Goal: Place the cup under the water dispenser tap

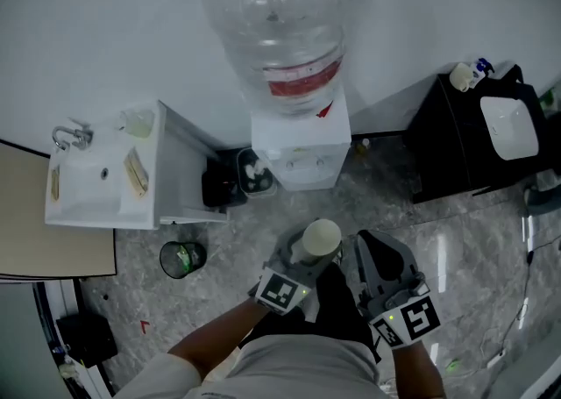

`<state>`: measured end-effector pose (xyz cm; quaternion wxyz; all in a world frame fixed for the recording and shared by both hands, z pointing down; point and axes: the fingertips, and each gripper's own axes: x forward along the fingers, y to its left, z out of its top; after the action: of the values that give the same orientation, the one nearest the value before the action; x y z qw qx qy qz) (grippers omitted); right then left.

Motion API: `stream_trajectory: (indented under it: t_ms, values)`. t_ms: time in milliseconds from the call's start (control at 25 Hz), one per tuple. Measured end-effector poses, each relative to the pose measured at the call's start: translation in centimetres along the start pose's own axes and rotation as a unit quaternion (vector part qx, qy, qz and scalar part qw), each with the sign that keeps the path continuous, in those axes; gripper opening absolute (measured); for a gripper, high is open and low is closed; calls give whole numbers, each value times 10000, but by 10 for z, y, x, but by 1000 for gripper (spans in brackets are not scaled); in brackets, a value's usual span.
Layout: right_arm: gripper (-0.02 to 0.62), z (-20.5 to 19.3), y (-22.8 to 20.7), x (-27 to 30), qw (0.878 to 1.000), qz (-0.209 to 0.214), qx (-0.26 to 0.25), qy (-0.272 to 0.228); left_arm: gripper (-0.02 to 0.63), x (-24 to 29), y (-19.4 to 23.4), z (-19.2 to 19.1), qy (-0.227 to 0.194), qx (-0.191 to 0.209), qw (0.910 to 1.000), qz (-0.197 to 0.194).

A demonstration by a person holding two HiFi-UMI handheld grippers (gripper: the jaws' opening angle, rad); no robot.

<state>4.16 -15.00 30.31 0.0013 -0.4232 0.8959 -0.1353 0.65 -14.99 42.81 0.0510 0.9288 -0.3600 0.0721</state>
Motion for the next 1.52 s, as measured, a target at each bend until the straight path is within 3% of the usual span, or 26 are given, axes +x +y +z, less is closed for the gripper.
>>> stream_trajectory:
  t_ms: [160,320,720,920,1080,1520]
  values:
    - [8,-16,-40,33,9998,149,78,147,265,39,42,-54,236,-50,9990,365]
    - [8,-57,-70,62,9997,136,138,176,265,68,85,-129,440,-217,9955,811]
    - [8,-191,-133,110,9996,-101,222,153,265,148,149,-337,894,-202,9886,1191]
    - [8,-236,-157,121,9993,-109,260,225,265,189,175,-414,1128,-265,9838,1371]
    - [8,-260,-173,121,9988,-166,319,317,265,213,190,-448,1154,-272,9807,1554]
    - [8,-275,-189,116,9981,-170,454,372,267,237,214,-485,1423,-185,9675,2081]
